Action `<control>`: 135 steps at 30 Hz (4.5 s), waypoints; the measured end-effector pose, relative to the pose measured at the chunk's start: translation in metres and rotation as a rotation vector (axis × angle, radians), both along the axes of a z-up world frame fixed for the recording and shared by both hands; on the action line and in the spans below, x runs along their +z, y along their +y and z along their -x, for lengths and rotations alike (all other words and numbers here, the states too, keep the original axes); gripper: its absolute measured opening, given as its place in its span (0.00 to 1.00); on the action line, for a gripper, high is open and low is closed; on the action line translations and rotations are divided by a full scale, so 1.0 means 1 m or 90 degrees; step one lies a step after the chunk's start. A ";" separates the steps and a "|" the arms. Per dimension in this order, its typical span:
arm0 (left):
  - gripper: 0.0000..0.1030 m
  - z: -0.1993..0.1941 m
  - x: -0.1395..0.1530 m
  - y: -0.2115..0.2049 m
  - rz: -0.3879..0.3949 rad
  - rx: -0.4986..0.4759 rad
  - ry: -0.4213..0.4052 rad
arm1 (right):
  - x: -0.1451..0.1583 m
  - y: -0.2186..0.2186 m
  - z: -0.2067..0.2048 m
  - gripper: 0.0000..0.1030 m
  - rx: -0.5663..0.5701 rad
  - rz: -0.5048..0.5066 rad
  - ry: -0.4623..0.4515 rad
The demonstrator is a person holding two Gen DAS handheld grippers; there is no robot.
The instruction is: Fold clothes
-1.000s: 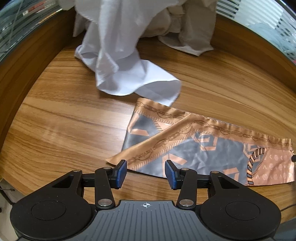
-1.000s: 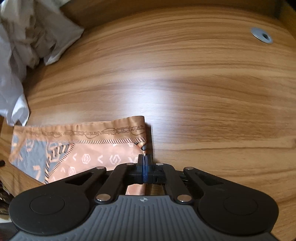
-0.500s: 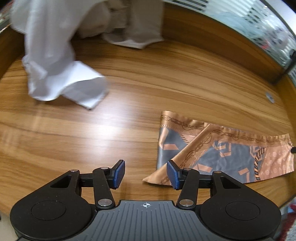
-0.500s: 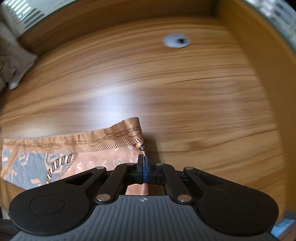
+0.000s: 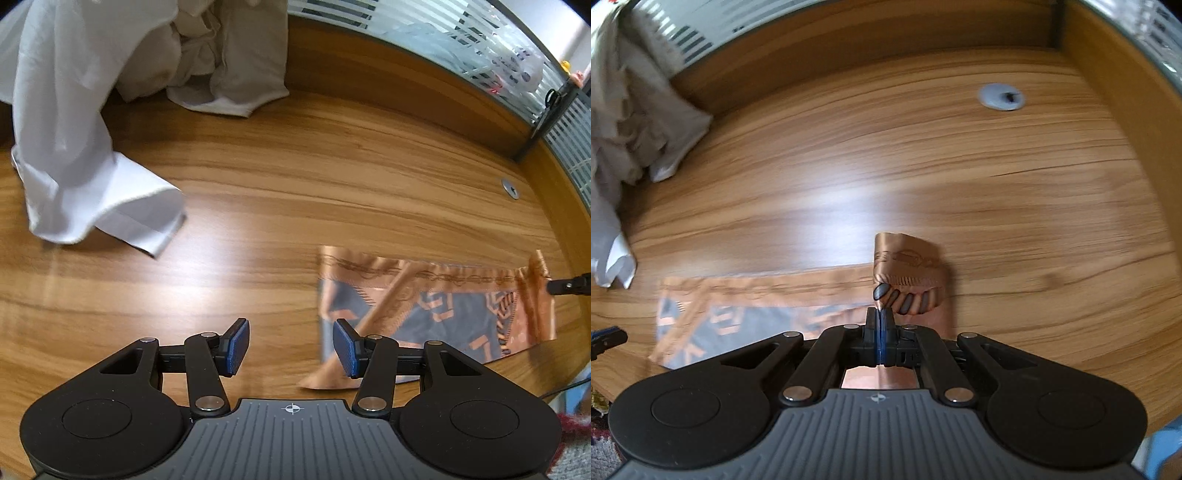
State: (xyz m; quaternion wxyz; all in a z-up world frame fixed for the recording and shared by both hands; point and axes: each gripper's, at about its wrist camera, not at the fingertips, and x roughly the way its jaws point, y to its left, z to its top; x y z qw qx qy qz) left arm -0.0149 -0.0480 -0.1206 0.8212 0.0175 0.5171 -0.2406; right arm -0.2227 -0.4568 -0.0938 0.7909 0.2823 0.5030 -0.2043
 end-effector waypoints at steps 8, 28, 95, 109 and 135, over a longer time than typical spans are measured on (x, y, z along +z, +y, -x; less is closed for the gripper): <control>0.52 -0.029 0.006 0.049 -0.027 -0.037 -0.018 | -0.017 0.083 -0.066 0.00 0.016 -0.032 -0.003; 0.52 -0.077 -0.010 0.106 -0.016 -0.101 -0.034 | -0.020 0.220 -0.173 0.01 0.033 -0.054 -0.004; 0.46 -0.034 -0.051 -0.081 -0.010 -0.667 -0.094 | -0.021 0.144 -0.023 0.31 -0.137 0.017 -0.030; 0.55 -0.033 -0.063 -0.083 -0.059 -0.738 -0.100 | -0.047 0.094 -0.035 0.38 -0.086 -0.021 -0.019; 0.58 -0.037 -0.020 -0.027 0.006 -0.628 -0.134 | -0.009 0.158 -0.090 0.03 -0.076 -0.005 -0.069</control>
